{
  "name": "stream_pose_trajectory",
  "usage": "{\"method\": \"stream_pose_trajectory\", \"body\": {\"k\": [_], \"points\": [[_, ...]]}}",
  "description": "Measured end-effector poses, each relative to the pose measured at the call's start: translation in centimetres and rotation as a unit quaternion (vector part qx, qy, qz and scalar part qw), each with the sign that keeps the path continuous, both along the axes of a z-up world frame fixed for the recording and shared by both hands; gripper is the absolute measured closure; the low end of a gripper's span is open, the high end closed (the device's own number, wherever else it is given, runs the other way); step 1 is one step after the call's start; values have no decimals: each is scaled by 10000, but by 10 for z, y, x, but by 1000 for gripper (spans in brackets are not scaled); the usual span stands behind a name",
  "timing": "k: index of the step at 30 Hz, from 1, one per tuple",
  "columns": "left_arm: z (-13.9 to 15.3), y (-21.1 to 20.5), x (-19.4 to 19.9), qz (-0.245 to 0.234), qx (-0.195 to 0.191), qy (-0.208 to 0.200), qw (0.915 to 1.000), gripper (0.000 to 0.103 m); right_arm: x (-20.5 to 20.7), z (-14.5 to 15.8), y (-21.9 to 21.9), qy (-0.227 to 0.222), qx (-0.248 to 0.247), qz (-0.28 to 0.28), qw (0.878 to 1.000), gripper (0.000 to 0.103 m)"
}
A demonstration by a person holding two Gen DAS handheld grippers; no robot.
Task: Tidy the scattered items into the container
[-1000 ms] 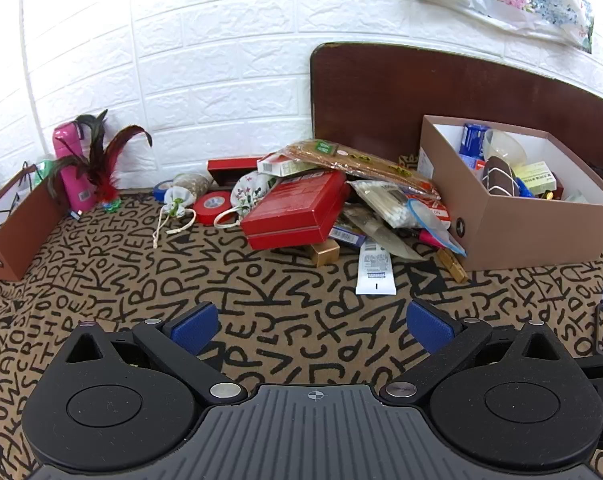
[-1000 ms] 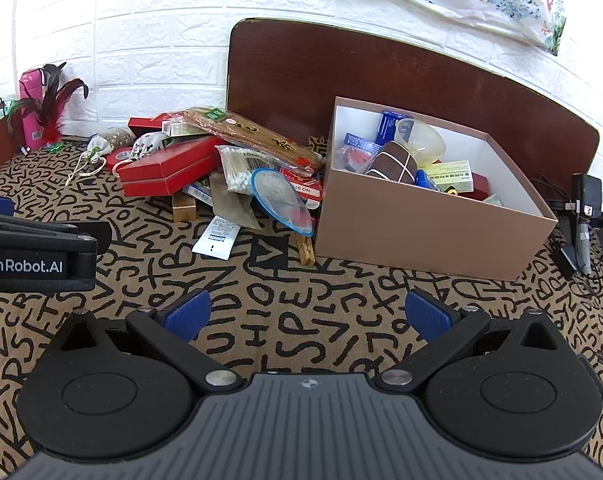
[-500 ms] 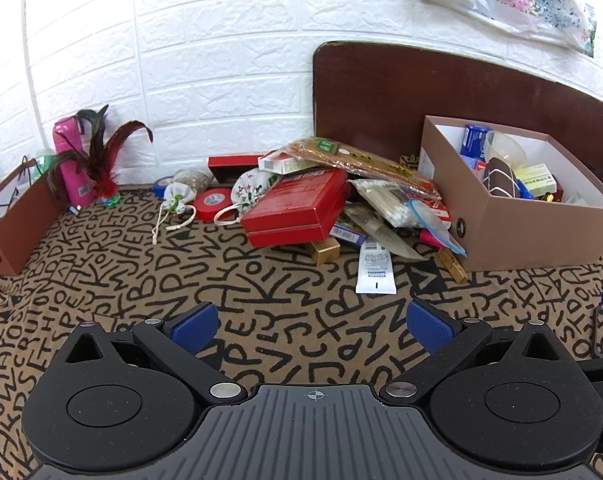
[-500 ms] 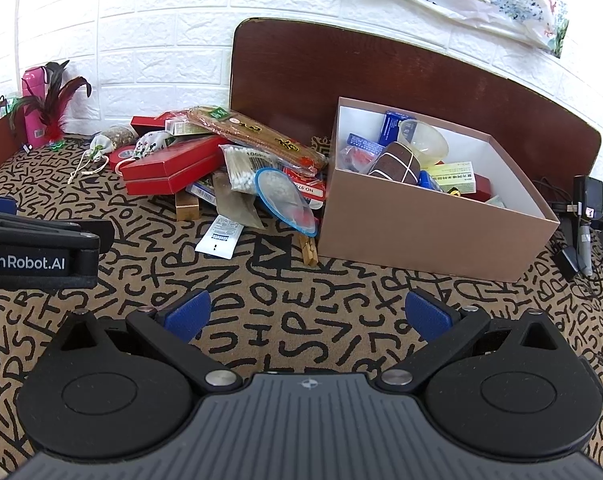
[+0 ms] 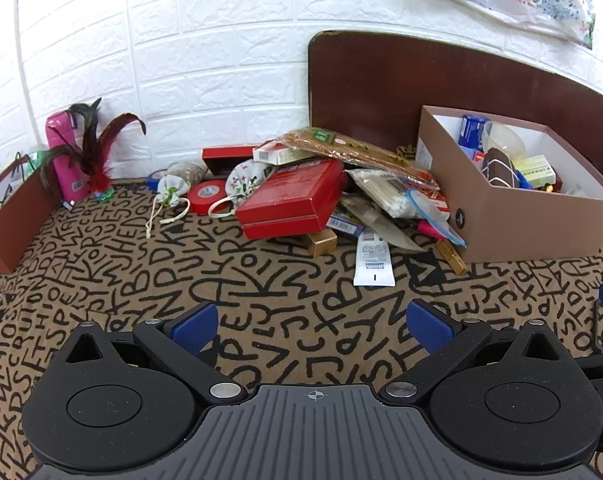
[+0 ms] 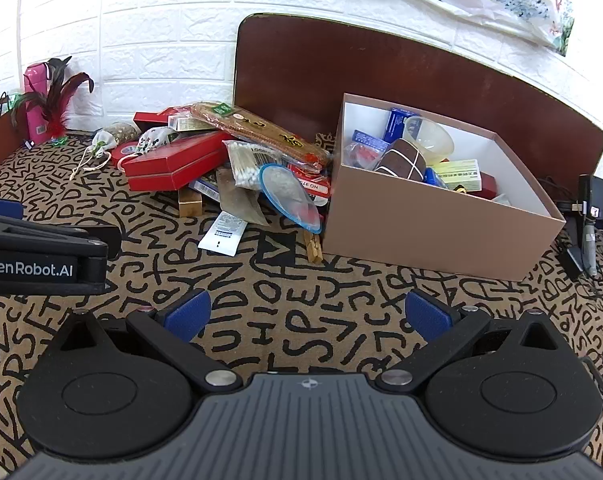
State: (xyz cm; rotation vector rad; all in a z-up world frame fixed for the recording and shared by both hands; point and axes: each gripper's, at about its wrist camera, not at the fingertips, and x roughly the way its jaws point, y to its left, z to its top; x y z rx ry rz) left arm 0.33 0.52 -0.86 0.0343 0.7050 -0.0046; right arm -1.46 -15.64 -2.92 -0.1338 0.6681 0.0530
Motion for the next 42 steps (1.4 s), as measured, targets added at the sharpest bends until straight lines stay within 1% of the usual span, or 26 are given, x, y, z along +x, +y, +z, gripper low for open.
{"method": "stream_pose_trajectory", "body": {"k": [7, 12, 16, 19, 22, 24, 27, 31, 33, 36, 38, 40, 41, 42], "points": [[-3, 2, 3, 11, 1, 39, 10000, 0, 3, -3, 2, 38, -2, 48, 10000, 0], [-6, 2, 9, -14, 53, 93, 9999, 0, 9, -7, 3, 99, 17, 76, 9999, 0], [-11, 4, 17, -28, 19, 168, 9999, 0, 15, -13, 6, 162, 18, 153, 9998, 0], [-17, 7, 20, -92, -87, 107, 9999, 0, 24, -20, 9, 191, 21, 274, 9994, 0], [-25, 11, 29, -171, -348, 186, 9991, 0, 36, -28, 12, 270, 28, 390, 9989, 0], [-34, 15, 39, -89, -421, 283, 9987, 0, 48, -35, 15, 323, 37, 448, 9985, 0], [-48, 24, 57, 63, -398, 440, 9982, 0, 67, -46, 20, 424, 74, 563, 9975, 0], [-59, 39, 83, 226, -425, 521, 9975, 0, 93, -61, 30, 491, 97, 761, 9958, 0], [-60, 45, 96, 290, -389, 484, 9976, 0, 104, -65, 35, 498, 209, 894, 9945, 0], [-55, 56, 117, 352, -366, 385, 9980, 1, 120, -66, 42, 426, 553, 1161, 9908, 1], [-52, 65, 129, 451, -377, 285, 9979, 1, 130, -65, 52, 357, 698, 1367, 9875, 2], [-49, 74, 142, 479, -409, 236, 9977, 2, 139, -64, 63, 231, 717, 1547, 9851, 6], [-49, 79, 149, 462, -428, 234, 9977, 5, 142, -63, 69, 140, 693, 1648, 9838, 7], [-49, 82, 154, 433, -446, 250, 9978, 7, 146, -63, 74, 57, 654, 1705, 9832, 10]]}}
